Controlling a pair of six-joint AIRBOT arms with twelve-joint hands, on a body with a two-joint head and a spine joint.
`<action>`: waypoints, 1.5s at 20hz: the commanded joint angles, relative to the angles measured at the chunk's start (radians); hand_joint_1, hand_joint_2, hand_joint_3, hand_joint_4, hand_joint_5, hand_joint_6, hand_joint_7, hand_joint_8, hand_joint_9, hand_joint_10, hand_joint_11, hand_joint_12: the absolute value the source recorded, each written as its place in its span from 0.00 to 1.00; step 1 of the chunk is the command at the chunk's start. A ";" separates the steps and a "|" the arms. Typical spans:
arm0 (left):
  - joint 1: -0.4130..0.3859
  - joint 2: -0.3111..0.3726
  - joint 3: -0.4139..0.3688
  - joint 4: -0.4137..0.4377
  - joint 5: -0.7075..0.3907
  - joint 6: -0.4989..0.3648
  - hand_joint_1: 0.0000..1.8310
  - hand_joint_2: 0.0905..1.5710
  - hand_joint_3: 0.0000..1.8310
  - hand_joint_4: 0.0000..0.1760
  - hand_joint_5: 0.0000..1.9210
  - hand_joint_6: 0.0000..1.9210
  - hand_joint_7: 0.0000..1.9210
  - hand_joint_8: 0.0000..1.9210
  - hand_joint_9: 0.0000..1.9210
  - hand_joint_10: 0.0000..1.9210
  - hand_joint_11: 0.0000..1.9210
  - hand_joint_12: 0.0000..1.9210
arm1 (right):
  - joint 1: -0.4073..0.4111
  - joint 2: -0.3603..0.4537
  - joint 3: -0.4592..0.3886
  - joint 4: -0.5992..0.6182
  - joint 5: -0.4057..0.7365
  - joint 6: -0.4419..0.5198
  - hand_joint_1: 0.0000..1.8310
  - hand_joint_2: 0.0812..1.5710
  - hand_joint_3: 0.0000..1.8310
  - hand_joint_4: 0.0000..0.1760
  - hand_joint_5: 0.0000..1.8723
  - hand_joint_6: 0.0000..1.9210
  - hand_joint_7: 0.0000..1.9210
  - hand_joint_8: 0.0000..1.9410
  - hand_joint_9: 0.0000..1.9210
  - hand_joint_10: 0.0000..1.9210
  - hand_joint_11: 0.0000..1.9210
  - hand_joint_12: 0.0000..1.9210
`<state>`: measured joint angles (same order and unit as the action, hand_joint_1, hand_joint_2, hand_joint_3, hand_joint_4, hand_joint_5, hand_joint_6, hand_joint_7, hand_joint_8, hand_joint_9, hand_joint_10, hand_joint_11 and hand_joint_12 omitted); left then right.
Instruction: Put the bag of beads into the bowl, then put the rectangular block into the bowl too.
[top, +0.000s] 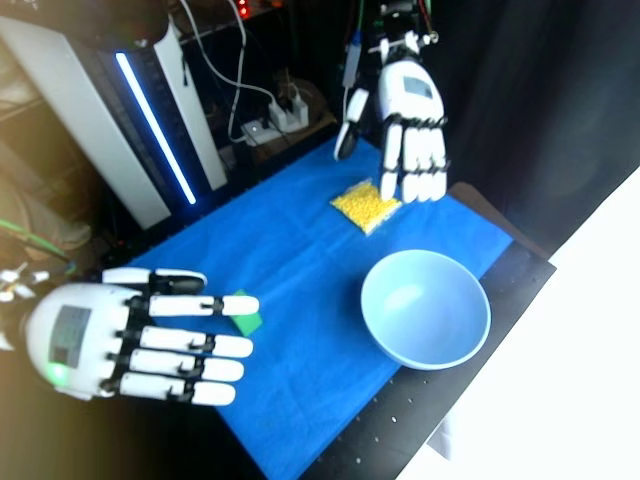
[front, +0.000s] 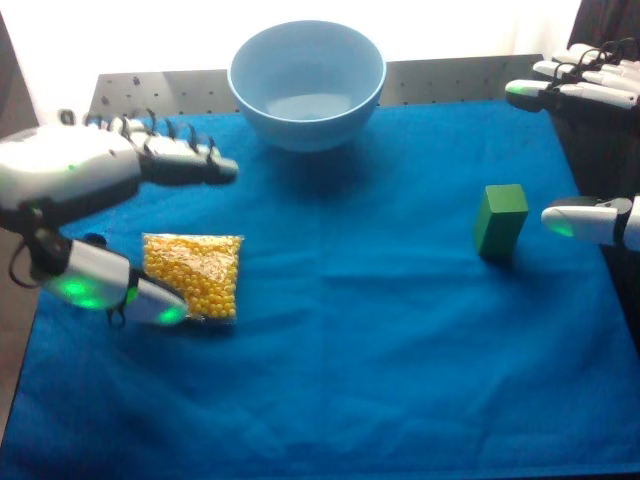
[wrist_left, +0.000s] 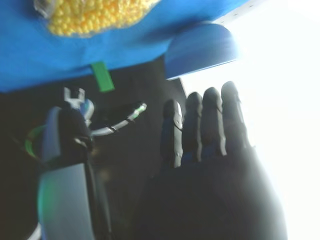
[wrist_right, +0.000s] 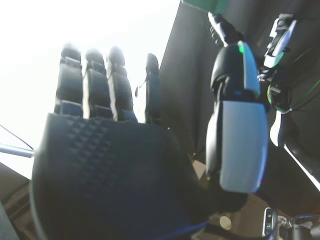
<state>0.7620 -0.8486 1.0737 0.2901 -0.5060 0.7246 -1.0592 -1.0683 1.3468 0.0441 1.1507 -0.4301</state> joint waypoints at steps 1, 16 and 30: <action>-0.019 -0.006 0.007 0.001 -0.051 -0.013 0.45 0.55 0.00 0.24 0.19 0.00 0.15 0.01 0.14 0.01 0.00 0.36 | 0.008 -0.004 0.003 0.022 0.117 0.004 0.38 0.67 0.01 0.78 0.15 0.00 0.10 0.00 0.05 0.00 0.01 0.00; -0.025 -0.076 0.060 0.033 0.074 -0.017 0.52 0.64 0.01 0.00 0.38 0.02 0.41 0.02 0.36 0.03 0.00 0.72 | 0.008 -0.010 -0.002 0.020 0.116 0.004 0.39 0.73 0.01 0.61 0.14 0.00 0.09 0.00 0.05 0.00 0.02 0.01; -0.063 -0.044 0.054 -0.038 -0.079 -0.017 0.69 0.69 0.00 0.00 0.57 0.30 0.47 0.69 0.33 0.71 0.19 0.98 | 0.008 -0.018 -0.001 0.022 0.116 0.004 0.37 0.77 0.00 0.35 0.14 0.00 0.10 0.00 0.05 0.00 0.02 0.01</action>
<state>0.6971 -0.8925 1.1252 0.2794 -0.4408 0.7094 -1.0595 -1.0874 1.3460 0.0414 1.1442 -0.4301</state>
